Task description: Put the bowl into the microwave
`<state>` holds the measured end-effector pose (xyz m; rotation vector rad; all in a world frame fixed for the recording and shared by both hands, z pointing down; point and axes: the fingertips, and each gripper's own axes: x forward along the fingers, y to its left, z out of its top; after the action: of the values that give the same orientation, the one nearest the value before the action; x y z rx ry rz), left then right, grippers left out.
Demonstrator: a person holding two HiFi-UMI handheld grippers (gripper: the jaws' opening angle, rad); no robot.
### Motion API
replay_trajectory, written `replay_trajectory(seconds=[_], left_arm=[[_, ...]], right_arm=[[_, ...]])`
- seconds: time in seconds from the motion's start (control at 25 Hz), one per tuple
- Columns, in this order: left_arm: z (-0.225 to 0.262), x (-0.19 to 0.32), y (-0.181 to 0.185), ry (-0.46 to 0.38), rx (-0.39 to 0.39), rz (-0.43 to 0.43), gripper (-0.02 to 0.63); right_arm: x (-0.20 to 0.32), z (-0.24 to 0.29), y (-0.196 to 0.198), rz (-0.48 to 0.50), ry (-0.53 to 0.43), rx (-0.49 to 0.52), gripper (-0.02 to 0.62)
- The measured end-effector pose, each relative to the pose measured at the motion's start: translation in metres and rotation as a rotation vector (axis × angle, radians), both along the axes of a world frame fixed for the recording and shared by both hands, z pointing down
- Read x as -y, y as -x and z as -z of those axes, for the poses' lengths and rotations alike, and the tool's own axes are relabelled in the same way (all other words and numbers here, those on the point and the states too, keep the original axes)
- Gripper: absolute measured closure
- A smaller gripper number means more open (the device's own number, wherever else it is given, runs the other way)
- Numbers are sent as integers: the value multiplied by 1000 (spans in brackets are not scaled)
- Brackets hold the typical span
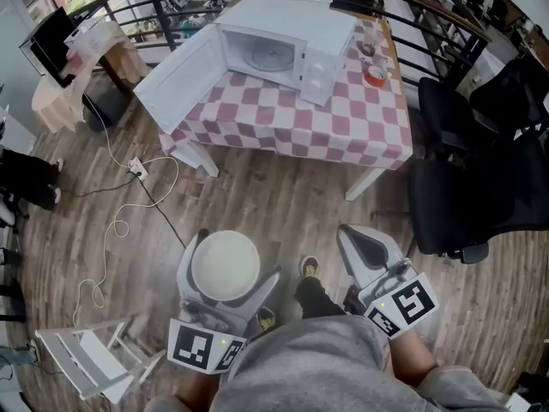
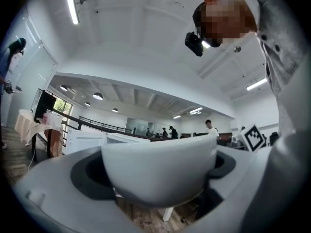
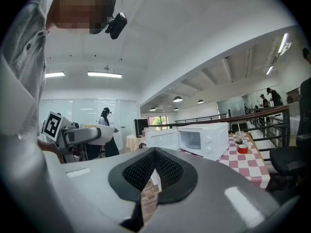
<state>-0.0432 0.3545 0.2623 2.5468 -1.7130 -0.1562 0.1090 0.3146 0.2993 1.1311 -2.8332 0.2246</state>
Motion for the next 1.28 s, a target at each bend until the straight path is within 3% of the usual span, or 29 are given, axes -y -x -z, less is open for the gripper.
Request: replay_trajectory(seconds=[0.48,1.28], left_arm=[[3,109,-26,-7,28,60,77],[-4,172,-53,5,52,160,77]], right_arm=[[115,-4,-36,41,-5,18,597],[193,-12,-61,132,6,60,595]])
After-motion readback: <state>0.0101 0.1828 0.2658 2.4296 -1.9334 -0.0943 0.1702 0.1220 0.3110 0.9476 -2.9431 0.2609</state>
